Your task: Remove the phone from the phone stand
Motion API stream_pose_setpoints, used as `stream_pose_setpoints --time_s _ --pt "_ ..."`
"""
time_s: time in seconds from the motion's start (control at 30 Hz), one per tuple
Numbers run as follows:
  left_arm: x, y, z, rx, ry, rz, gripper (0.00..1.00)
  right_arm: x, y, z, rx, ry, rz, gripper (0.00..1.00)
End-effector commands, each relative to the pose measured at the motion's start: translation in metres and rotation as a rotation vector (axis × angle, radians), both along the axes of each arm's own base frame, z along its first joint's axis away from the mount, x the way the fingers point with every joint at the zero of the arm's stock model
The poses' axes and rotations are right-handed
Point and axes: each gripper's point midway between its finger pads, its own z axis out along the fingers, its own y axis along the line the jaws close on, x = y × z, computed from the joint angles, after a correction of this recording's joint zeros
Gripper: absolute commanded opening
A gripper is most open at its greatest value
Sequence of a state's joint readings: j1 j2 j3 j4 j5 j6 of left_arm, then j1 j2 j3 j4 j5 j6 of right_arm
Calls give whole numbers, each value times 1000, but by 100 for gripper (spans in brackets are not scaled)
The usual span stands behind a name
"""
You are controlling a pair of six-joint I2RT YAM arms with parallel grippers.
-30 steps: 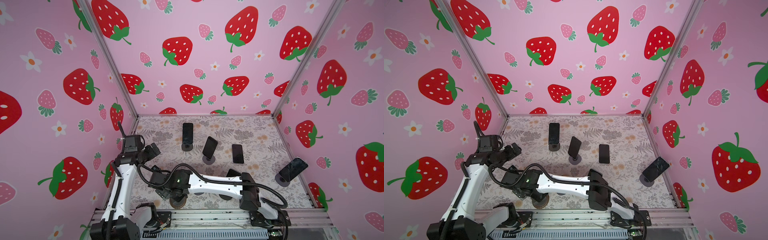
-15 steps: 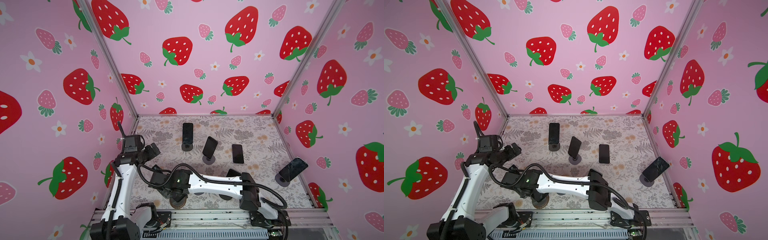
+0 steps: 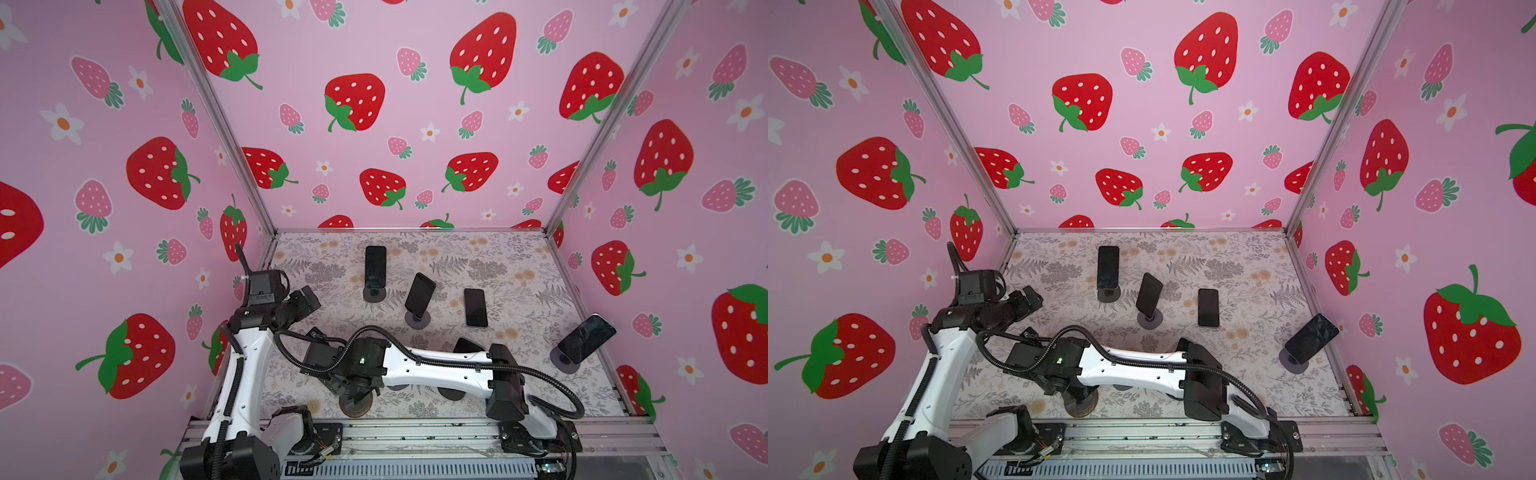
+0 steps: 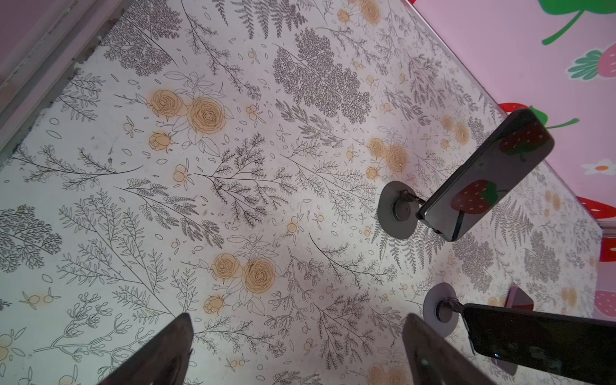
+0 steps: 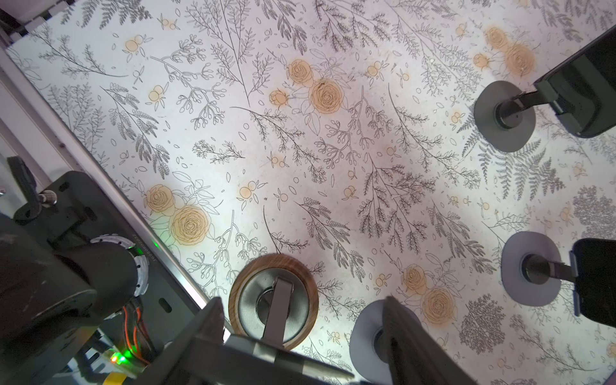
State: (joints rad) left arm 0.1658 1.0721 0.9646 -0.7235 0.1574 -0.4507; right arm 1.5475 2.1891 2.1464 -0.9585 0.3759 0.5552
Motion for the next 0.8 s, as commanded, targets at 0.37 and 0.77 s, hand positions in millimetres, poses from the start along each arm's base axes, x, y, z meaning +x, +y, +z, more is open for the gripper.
stream_pose_setpoints --time_s 0.37,0.77 --pt "-3 9 9 33 4 45 99 29 -21 58 130 0 -38 61" --pt "10 8 14 -11 1 62 99 117 -67 101 280 107 -138 61"
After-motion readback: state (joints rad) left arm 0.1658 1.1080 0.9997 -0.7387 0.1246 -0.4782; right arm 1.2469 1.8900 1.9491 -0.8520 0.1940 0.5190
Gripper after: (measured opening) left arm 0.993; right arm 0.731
